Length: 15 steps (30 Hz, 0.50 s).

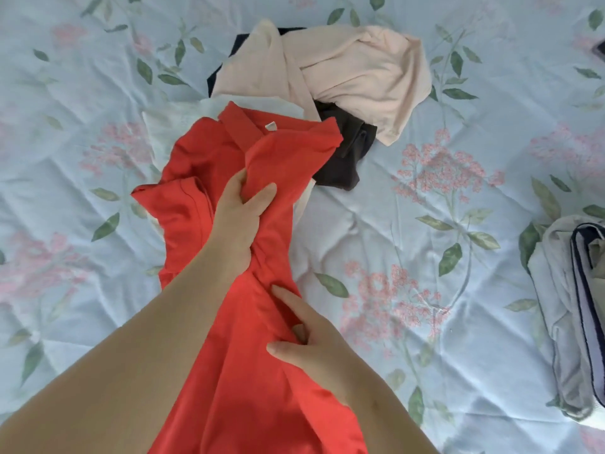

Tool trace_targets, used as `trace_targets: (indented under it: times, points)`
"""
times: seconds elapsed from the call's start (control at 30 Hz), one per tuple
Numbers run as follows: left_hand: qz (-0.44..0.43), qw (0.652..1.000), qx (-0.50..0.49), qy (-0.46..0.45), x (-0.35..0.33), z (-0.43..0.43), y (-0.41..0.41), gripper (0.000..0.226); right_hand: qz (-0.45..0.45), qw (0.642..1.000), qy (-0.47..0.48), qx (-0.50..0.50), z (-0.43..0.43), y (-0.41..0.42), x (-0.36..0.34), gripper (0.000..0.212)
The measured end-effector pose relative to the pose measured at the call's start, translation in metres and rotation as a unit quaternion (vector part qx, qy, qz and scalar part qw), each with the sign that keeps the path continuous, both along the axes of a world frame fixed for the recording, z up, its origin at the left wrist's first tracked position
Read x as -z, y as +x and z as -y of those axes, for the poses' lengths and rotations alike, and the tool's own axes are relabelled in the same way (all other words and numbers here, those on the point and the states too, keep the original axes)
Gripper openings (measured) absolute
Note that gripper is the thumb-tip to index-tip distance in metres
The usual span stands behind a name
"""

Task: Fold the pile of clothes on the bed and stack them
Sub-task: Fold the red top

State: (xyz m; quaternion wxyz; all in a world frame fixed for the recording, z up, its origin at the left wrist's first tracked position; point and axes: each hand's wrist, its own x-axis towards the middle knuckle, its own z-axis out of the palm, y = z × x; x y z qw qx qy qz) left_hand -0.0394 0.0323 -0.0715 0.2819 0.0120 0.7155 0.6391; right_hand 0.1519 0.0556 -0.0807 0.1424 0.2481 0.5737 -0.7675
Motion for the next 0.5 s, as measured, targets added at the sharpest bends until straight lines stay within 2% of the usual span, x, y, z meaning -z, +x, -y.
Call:
trace_targets:
  times: [0.1, 0.17, 0.2, 0.27, 0.37, 0.43, 0.5]
  points:
    - [-0.093, 0.994, 0.017, 0.057, -0.017, 0.049, -0.021, 0.039, -0.009, 0.999, 0.012, -0.042, 0.025, -0.017, -0.001, 0.071]
    - [-0.096, 0.989, -0.047, 0.1, -0.015, 0.081, -0.033, 0.04, -0.01, 0.997, 0.04, -0.06, 0.04, -0.026, 0.002, 0.073]
    - [-0.086, 0.987, -0.099, 0.093, -0.009, 0.094, -0.039, 0.037, -0.007, 0.996, 0.054, -0.067, 0.046, -0.029, 0.005, 0.073]
    - [-0.039, 0.981, -0.189, -0.003, 0.005, 0.117, -0.046, 0.027, 0.008, 0.994, 0.078, -0.078, 0.058, -0.034, 0.012, 0.072]
    - [0.055, 0.97, -0.139, -0.193, 0.035, 0.134, -0.05, 0.026, 0.049, 0.985, 0.115, -0.115, 0.071, -0.033, 0.022, 0.067]
    - [0.06, 0.969, -0.112, -0.211, 0.043, 0.135, -0.053, 0.024, 0.08, 0.981, 0.128, -0.122, 0.075, -0.031, 0.027, 0.055]
    - [0.062, 0.977, -0.116, -0.166, 0.042, 0.131, -0.06, 0.026, 0.113, 0.979, 0.16, -0.06, 0.072, -0.035, 0.029, 0.036]
